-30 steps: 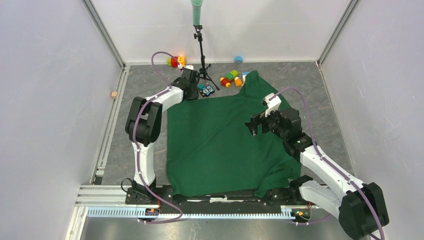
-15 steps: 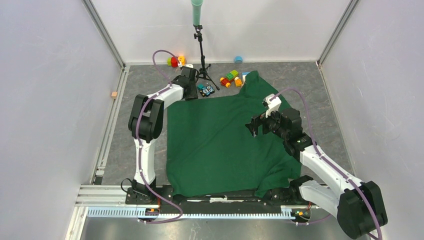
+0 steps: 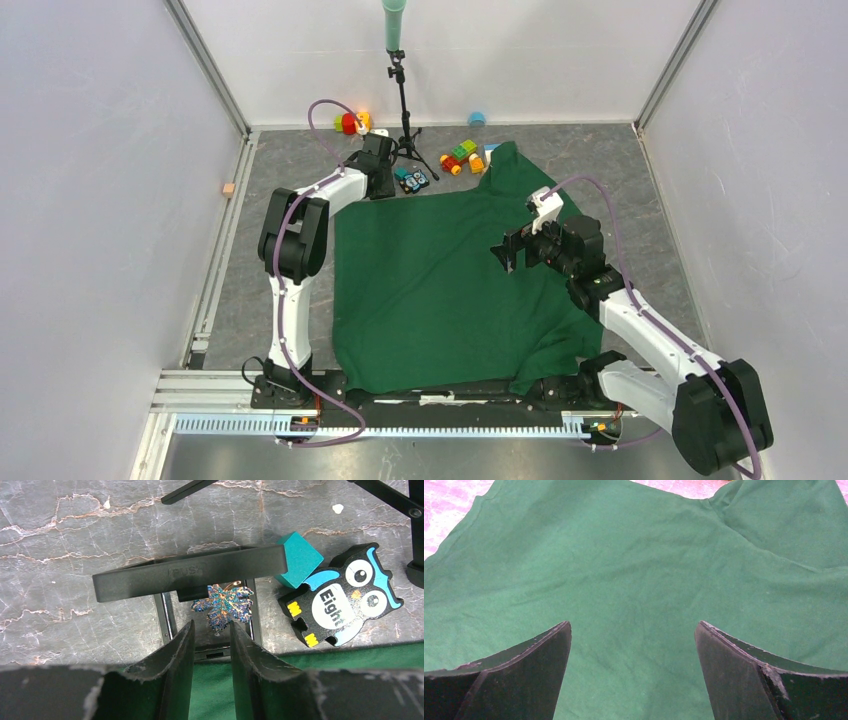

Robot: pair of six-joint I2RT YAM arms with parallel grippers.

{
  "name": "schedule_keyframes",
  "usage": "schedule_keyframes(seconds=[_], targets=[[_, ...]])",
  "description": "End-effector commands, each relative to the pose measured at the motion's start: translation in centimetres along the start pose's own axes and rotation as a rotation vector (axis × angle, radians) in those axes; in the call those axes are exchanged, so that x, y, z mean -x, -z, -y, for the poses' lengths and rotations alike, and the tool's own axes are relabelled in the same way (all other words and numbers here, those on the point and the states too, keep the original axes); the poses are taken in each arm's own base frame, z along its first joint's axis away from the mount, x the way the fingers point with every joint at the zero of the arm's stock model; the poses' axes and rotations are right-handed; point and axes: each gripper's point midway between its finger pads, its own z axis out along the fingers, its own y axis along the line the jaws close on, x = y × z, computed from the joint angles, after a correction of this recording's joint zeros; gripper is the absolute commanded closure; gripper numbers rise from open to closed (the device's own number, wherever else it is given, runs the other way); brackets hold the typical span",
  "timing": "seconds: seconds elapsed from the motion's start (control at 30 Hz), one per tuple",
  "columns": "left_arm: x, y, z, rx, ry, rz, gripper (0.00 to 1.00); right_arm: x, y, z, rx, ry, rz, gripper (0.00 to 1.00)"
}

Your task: Pin the brooch onto the clothing

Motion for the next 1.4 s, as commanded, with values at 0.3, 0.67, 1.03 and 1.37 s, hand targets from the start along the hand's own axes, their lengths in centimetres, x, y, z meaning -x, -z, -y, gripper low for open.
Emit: schedule_keyframes(seconds=[0.3, 0.67, 1.03, 1.37], targets=[[2.6, 1.4, 0.8, -0.048, -0.041, 0.062, 0.61, 0.0, -0.3, 0.0, 0.017, -0.015, 0.015, 0.02], [2.2, 1.2, 1.1, -0.044, -0.105, 0.059, 0.58, -0.3, -0.4, 0.3, 0.011, -0.025, 0.006, 0.02], [2.2, 1.0, 1.4, -0.051, -0.120, 0.057, 0.63, -0.5, -0.5, 0.4, 0.012, -0.035, -0.003, 0.02], [2.4, 0.8, 1.5, -0.055, -0.138, 0.060, 0.76, -0.7, -0.5, 0.5, 0.012, -0.038, -0.007, 0.02]])
